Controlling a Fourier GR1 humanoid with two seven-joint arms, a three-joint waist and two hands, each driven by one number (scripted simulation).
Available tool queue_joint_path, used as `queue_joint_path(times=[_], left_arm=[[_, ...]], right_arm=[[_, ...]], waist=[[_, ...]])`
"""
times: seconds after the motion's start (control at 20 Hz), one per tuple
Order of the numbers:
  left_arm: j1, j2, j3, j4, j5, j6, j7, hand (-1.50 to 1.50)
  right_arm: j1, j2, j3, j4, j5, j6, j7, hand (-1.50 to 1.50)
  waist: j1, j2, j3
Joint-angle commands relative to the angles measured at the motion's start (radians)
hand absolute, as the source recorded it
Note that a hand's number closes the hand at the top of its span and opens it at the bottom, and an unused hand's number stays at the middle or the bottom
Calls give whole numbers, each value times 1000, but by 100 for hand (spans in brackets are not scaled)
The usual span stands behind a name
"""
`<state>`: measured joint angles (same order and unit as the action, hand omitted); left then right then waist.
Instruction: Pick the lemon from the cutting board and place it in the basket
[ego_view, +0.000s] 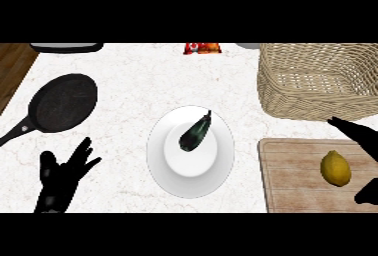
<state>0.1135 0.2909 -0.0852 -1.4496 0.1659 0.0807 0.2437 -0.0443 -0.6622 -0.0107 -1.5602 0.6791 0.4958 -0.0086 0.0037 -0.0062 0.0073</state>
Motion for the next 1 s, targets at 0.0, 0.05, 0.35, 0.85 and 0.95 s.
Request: queue_joint_path(times=[0.0,0.05,0.35,0.85,0.95], left_arm=[[62,-34,-27,-25,-29,22,32,0],[13,14,11,1,-10,-19,57,0],[51,-29,-10,-7,-39,-9,44,0],[8,-52,29,57,-53,-29,20,0],[-14,-76,9,70,-81,-5,38,0]], right_arm=[[28,11,27,15,62,-2,-9,-150],[-30,19,40,34,67,43,37,-150],[12,70,58,61,130,-7,25,-150],[-45,106,32,197,184,-82,-72,-150],[-70,106,27,215,187,-54,-60,-150]], waist=[[-1,6,-7],[1,6,-7],[-2,6,-7],[-2,7,-7],[-3,7,-7]])
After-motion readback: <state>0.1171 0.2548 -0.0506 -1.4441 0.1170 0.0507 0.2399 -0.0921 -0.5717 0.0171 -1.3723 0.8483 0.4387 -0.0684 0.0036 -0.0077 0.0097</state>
